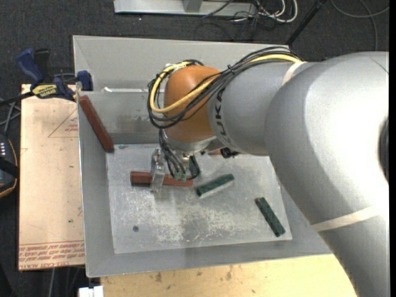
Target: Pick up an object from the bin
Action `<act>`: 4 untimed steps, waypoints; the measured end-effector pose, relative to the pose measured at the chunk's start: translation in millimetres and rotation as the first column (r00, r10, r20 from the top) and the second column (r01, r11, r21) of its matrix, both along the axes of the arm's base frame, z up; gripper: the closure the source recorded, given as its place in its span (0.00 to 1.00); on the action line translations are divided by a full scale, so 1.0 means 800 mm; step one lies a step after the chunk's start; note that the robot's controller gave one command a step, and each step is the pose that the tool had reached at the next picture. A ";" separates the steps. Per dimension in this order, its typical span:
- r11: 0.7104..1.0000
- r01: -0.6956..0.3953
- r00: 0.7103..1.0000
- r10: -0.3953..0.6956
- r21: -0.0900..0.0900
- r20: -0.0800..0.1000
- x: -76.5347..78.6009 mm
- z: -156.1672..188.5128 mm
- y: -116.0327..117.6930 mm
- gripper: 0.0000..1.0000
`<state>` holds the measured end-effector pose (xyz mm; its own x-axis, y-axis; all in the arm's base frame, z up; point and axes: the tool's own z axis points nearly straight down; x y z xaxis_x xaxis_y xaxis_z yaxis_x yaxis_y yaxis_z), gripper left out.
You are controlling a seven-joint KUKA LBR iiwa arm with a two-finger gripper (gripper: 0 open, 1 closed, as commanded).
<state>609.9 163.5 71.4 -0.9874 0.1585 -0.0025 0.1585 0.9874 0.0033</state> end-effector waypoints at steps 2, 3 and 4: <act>1.000 -0.025 1.000 0.025 -0.001 -0.001 -0.057 0.156 -0.018 1.00; 1.000 -0.025 1.000 0.025 -0.001 -0.001 -0.057 0.156 -0.019 1.00; 1.000 -0.026 1.000 0.026 -0.003 -0.011 -0.058 0.165 -0.021 1.00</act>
Offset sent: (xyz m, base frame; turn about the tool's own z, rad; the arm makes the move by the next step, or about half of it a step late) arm -0.0461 -0.0155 0.1247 -0.0251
